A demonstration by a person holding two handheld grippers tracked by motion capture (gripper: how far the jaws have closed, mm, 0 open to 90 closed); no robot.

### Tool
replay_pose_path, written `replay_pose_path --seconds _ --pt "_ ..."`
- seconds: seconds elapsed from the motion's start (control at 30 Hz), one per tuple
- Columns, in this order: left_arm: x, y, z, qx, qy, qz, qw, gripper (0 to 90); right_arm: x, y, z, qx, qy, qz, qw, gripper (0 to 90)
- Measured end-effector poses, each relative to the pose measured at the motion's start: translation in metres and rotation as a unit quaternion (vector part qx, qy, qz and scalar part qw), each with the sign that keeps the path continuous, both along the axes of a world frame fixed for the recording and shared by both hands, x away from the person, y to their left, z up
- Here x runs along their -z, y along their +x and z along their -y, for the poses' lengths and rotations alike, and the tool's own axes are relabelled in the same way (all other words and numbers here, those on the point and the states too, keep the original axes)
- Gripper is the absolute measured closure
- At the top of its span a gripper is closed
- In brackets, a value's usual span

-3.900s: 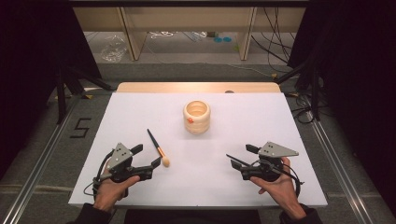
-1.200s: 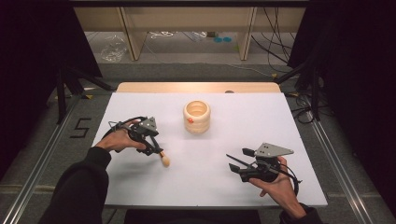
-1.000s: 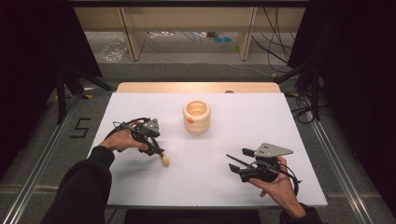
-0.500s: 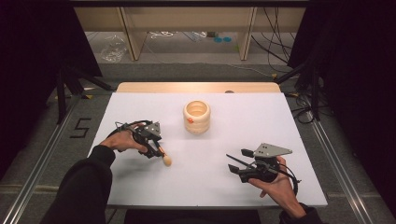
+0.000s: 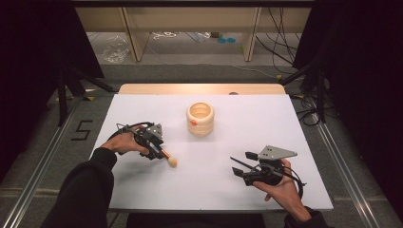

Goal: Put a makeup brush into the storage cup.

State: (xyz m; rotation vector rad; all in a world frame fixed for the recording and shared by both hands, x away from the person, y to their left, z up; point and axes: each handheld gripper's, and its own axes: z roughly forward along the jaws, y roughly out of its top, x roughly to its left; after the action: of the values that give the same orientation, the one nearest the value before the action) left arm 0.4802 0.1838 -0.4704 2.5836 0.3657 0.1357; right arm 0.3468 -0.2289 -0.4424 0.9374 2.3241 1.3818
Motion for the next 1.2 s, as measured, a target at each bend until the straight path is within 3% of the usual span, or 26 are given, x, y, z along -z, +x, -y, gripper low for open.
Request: replay_pose_path --seconds 0.27,0.37,0.47,0.5,0.63,0.67,0.7,0.73,0.77,0.8,0.83,0.97,1.07,1.2 --pt "-0.001 0.002 -0.006 0.001 0.032 -0.009 0.9995 46.0 0.0 0.0 0.0 0.0 0.002 -0.002 1.0 22.9" --pt "0.0 0.0 -0.007 -0.015 0.032 -0.019 0.9992 48.7 0.0 0.0 0.0 0.0 0.002 -0.002 1.0 23.0" --pt "-0.002 0.003 -0.008 -0.003 0.041 -0.015 0.999 51.7 0.0 0.0 0.0 -0.001 0.002 0.0 1.0 23.3" --pt "-0.001 0.001 -0.008 -0.014 0.034 -0.018 0.9992 53.7 0.0 0.0 0.0 0.0 0.002 0.0 1.0 23.4" --pt "-0.004 0.004 -0.01 0.002 0.063 -0.016 0.9979 59.4 0.0 0.0 0.0 -0.001 0.002 -0.001 1.0 23.4" --pt "-0.004 0.004 -0.01 0.002 0.063 -0.016 0.9979 60.3 0.0 0.0 0.0 -0.001 0.002 -0.001 1.0 23.4" --pt "-0.002 0.0 -0.008 -0.017 0.049 -0.023 0.9984 61.3 0.0 0.0 0.0 -0.001 0.002 -0.002 1.0 23.4" --pt "-0.004 0.002 -0.009 -0.003 0.068 -0.02 0.9975 62.2 0.0 0.0 0.0 -0.001 0.001 -0.002 1.0 23.4" --pt "-0.004 0.002 -0.009 -0.003 0.068 -0.02 0.9975 63.5 0.0 0.0 0.0 -0.001 0.001 -0.002 1.0 23.4" --pt "-0.006 0.002 -0.007 0.004 0.083 -0.024 0.9962 64.8 0.0 0.0 0.0 -0.001 -0.001 -0.003 1.0 23.5" --pt "-0.006 0.002 -0.007 0.004 0.083 -0.024 0.9962 65.8 0.001 0.001 -0.001 -0.005 0.01 0.002 0.9999 23.5" --pt "-0.01 0.003 0.002 0.022 0.129 -0.027 0.991 68.7 0.0 0.0 0.0 -0.002 -0.002 -0.004 1.0 23.4" --pt "-0.01 0.003 0.006 0.02 0.142 -0.036 0.989 71.5 0.0 0.0 0.0 -0.003 -0.002 -0.004 1.0 23.5" --pt "-0.011 0.003 0.006 0.018 0.145 -0.041 0.9884 73.4 0.001 0.001 -0.001 -0.007 0.007 -0.002 1.0 23.6"
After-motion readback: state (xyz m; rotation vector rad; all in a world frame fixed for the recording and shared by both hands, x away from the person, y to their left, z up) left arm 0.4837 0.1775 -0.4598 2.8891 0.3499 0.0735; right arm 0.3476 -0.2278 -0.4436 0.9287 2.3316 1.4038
